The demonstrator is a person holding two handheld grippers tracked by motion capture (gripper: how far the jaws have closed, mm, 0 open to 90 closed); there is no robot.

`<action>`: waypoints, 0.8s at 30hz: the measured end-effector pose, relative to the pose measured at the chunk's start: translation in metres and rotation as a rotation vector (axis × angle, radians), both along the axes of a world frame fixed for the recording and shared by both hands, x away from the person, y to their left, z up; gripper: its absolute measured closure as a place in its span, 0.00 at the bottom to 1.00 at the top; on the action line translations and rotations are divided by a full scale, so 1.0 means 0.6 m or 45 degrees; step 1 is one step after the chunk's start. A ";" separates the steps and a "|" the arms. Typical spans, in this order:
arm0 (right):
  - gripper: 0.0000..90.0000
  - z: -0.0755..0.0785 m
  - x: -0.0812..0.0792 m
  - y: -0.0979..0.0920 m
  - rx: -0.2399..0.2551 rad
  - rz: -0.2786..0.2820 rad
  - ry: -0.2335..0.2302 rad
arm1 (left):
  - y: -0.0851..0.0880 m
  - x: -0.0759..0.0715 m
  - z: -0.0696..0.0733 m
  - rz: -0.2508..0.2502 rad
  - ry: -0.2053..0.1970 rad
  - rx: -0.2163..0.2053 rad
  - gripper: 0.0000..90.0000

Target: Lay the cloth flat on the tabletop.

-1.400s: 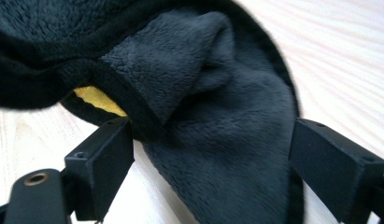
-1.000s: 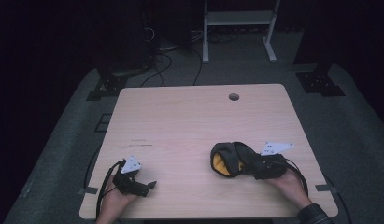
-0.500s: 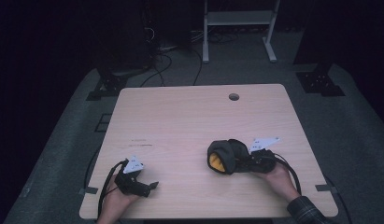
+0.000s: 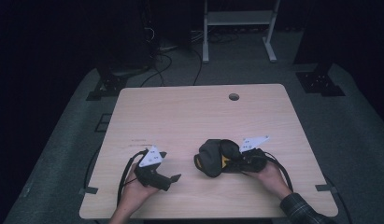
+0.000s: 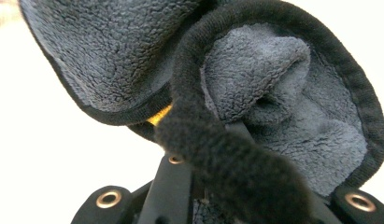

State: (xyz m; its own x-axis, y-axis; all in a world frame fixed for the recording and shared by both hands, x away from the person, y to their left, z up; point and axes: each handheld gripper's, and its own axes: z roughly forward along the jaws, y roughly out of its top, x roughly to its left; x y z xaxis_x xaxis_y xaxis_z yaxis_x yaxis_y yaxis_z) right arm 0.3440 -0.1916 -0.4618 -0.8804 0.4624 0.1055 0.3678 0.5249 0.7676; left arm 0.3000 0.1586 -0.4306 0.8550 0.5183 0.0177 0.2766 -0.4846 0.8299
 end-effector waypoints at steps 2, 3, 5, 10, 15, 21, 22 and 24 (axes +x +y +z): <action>0.91 0.000 0.000 0.001 -0.001 0.001 -0.001 | -0.024 0.002 0.007 -0.043 0.000 -0.019 0.02; 0.91 0.000 0.000 0.000 -0.002 0.002 -0.002 | -0.035 0.003 0.010 -0.061 -0.003 -0.021 0.02; 0.91 0.001 0.000 0.000 -0.003 0.003 0.000 | -0.057 0.005 0.017 -0.101 -0.010 -0.035 0.02; 0.91 0.001 -0.001 0.000 0.001 0.004 0.001 | -0.108 0.013 0.025 -0.166 -0.028 -0.025 0.05; 0.91 0.003 -0.002 0.000 0.008 0.010 0.000 | -0.138 0.023 0.021 -0.205 -0.025 0.009 0.19; 0.91 0.011 -0.004 -0.001 0.020 0.016 -0.006 | -0.143 0.036 0.021 -0.198 -0.027 0.049 0.72; 0.91 0.013 -0.005 -0.001 0.026 0.017 -0.005 | -0.138 0.036 0.024 -0.195 -0.034 0.046 0.79; 0.91 0.018 -0.007 -0.001 0.040 0.019 -0.015 | -0.133 0.036 0.026 -0.186 -0.032 0.026 0.87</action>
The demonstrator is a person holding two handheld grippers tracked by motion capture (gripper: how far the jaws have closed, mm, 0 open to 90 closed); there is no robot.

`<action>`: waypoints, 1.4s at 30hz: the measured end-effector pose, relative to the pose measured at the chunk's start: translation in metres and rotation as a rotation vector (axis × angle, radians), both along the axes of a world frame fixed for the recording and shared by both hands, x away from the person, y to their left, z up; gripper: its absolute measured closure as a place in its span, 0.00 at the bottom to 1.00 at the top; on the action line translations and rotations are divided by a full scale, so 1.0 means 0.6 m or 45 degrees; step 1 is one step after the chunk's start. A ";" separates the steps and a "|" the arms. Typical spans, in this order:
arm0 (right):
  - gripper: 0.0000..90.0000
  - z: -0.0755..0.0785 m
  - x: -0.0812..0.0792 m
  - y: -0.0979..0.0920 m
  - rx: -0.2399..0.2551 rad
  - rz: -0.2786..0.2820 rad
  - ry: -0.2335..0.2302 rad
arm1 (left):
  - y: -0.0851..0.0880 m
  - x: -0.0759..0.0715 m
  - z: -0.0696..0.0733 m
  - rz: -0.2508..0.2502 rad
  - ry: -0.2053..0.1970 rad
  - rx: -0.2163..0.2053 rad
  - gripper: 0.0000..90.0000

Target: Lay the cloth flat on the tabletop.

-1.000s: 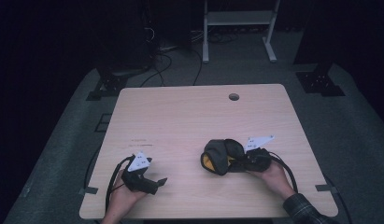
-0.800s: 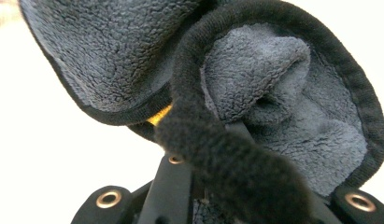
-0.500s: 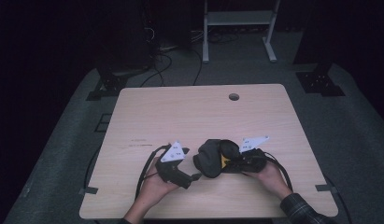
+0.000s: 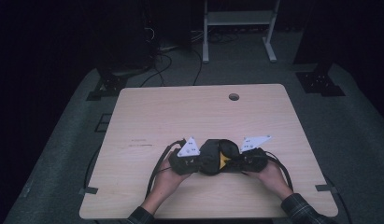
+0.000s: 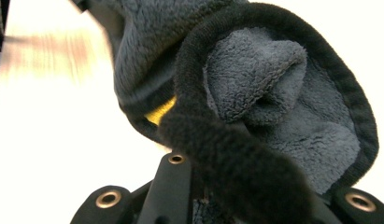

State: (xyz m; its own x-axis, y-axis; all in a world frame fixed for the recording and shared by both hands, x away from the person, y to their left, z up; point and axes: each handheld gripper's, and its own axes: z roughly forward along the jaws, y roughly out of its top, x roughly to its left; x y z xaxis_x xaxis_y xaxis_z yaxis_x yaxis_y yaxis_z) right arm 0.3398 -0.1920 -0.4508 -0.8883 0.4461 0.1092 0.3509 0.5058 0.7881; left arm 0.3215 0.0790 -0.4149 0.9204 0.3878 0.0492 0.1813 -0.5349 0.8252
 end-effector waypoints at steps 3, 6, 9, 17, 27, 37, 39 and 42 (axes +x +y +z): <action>0.91 0.007 -0.001 -0.001 0.011 -0.003 -0.019 | 0.033 0.004 0.015 0.061 0.000 -0.072 0.90; 0.91 0.013 -0.001 -0.005 0.027 -0.012 -0.031 | 0.055 0.007 0.022 0.105 -0.004 -0.119 0.90; 0.90 0.023 0.001 -0.013 0.062 -0.034 -0.048 | 0.086 0.011 0.032 0.153 0.000 -0.176 0.90; 0.88 0.032 0.006 -0.032 0.131 -0.103 -0.076 | 0.148 0.009 0.032 0.266 0.035 -0.246 0.90; 0.89 0.008 -0.006 -0.034 0.042 -0.089 0.026 | 0.169 -0.020 -0.024 0.309 0.253 -0.118 0.88; 0.66 0.019 -0.046 -0.071 0.046 -0.144 0.019 | 0.189 -0.053 -0.002 0.325 0.158 -0.097 0.60; 0.66 0.023 -0.045 -0.074 0.058 -0.157 0.003 | 0.184 -0.050 0.003 0.315 0.148 -0.100 0.58; 0.64 0.030 -0.030 -0.071 0.079 -0.192 -0.015 | 0.154 -0.033 0.009 0.267 0.124 -0.092 0.57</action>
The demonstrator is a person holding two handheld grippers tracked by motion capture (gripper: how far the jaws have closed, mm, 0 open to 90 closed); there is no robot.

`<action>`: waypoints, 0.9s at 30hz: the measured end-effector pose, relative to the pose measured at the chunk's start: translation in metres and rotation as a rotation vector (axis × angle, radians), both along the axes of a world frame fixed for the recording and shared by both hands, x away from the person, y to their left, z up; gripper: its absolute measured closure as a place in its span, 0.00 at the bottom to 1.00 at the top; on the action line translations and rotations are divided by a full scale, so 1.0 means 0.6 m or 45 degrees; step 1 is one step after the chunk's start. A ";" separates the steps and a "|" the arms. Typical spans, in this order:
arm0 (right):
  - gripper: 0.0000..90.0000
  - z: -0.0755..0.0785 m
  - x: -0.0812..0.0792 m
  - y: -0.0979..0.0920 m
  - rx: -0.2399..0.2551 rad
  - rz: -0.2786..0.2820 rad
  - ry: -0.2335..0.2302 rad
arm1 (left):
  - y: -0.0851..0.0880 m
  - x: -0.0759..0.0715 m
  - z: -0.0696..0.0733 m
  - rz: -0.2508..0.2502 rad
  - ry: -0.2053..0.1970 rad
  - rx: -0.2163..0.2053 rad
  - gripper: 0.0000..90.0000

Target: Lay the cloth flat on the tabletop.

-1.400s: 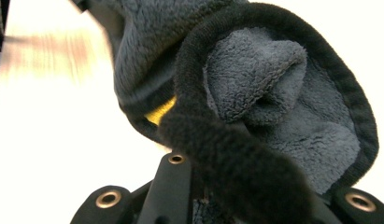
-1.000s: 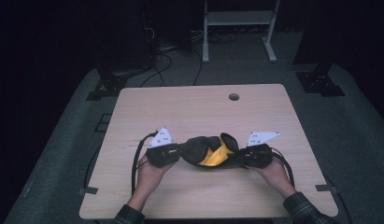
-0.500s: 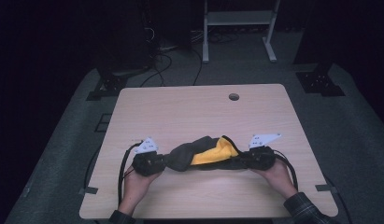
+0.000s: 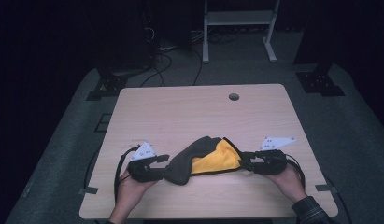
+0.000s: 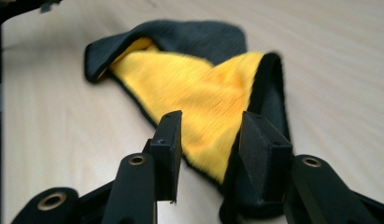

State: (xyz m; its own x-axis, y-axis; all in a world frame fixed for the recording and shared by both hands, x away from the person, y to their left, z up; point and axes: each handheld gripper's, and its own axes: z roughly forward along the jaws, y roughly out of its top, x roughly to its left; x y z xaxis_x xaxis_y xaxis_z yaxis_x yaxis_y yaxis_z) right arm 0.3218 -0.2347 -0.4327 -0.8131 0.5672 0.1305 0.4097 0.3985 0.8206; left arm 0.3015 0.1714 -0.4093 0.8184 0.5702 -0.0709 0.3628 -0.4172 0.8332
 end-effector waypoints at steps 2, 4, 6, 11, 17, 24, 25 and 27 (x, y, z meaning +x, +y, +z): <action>0.63 0.001 0.023 0.009 0.000 -0.036 -0.017 | -0.023 0.012 -0.002 -0.025 -0.018 0.022 0.55; 0.63 0.001 0.032 0.012 -0.002 -0.045 -0.019 | -0.045 0.026 -0.007 -0.049 -0.020 0.050 0.55; 0.63 -0.001 0.047 0.017 0.000 -0.070 -0.029 | -0.065 0.042 -0.015 -0.067 -0.015 0.066 0.55; 0.75 -0.019 0.087 0.034 0.010 -0.071 0.036 | -0.111 0.080 -0.045 -0.097 0.022 0.194 0.59; 0.94 -0.014 0.081 0.030 -0.032 -0.079 0.005 | -0.104 0.092 -0.051 -0.067 0.025 0.210 0.96; 0.95 0.010 0.073 -0.004 0.004 -0.162 -0.085 | -0.038 0.093 -0.013 0.093 -0.063 0.007 0.96; 0.95 0.013 0.071 -0.011 0.006 -0.178 -0.097 | -0.024 0.093 -0.008 0.124 -0.078 -0.007 0.96; 0.95 0.025 0.069 -0.030 0.023 -0.215 -0.127 | 0.013 0.097 -0.001 0.207 -0.085 -0.038 0.96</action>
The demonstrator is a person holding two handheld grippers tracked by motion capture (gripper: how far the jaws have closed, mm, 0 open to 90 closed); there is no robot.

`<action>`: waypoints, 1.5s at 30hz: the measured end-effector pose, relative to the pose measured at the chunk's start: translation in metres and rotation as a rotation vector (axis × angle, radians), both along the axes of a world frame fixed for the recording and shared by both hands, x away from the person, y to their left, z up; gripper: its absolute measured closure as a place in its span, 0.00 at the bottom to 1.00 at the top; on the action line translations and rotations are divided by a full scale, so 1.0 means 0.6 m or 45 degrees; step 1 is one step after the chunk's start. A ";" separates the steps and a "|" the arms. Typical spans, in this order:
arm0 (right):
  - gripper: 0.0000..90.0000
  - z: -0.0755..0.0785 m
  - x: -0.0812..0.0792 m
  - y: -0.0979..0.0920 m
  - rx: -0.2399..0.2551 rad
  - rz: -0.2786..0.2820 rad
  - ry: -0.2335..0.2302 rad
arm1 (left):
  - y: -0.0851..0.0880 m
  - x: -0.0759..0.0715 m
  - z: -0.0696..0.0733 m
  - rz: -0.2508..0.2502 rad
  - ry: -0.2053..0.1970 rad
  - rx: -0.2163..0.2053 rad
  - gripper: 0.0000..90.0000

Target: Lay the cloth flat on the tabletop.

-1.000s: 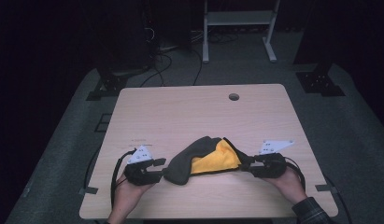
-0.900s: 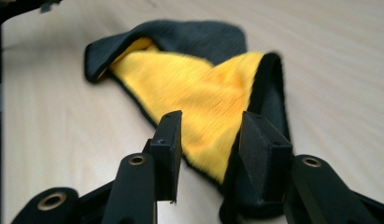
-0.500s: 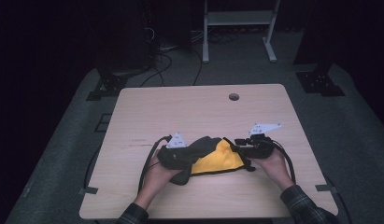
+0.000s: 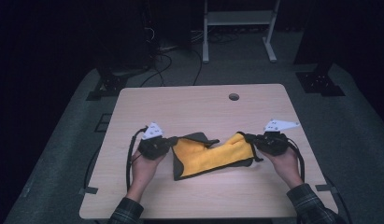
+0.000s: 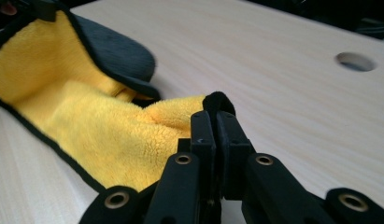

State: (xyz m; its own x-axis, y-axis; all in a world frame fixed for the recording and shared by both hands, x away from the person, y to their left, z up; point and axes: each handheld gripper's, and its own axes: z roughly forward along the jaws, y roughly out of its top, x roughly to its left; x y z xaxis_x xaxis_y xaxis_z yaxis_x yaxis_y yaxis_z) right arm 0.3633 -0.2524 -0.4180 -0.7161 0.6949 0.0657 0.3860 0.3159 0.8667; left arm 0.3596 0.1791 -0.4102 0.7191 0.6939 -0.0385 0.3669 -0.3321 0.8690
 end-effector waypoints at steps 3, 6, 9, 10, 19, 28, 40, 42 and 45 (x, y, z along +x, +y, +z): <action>0.95 0.006 -0.001 -0.012 0.005 -0.031 -0.021 | 0.022 0.003 -0.001 0.047 0.004 -0.021 0.96; 0.96 0.008 0.001 -0.029 0.012 -0.075 -0.023 | 0.044 0.010 -0.010 0.130 -0.002 0.017 0.96; 0.95 -0.005 0.008 -0.038 -0.010 -0.097 0.014 | 0.057 0.024 -0.028 0.178 0.038 0.019 0.96; 0.95 -0.011 0.010 -0.037 -0.023 -0.099 0.034 | 0.058 0.029 -0.034 0.185 0.051 0.034 0.96; 0.67 -0.035 0.012 -0.043 -0.057 -0.066 0.127 | 0.069 0.026 -0.047 0.200 0.083 0.085 0.68; 0.59 -0.064 -0.020 -0.072 -0.094 -0.006 0.193 | 0.077 -0.012 -0.050 0.156 0.118 0.125 0.44; 0.59 -0.097 -0.012 -0.049 -0.189 0.051 0.264 | 0.085 -0.062 -0.066 0.102 0.152 0.193 0.20; 0.59 -0.098 -0.012 -0.048 -0.190 0.052 0.258 | 0.084 -0.067 -0.069 0.093 0.148 0.210 0.18; 0.65 -0.098 -0.013 -0.044 -0.195 0.052 0.256 | 0.081 -0.070 -0.075 0.076 0.147 0.244 0.16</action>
State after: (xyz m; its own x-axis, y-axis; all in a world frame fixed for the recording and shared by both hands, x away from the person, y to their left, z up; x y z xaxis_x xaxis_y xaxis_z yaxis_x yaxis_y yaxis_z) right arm 0.3557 -0.2785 -0.4765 -0.7268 0.6787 0.1057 0.5302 0.4565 0.7145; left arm 0.3174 0.2279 -0.4550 0.6751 0.7375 0.0187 0.4839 -0.4618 0.7433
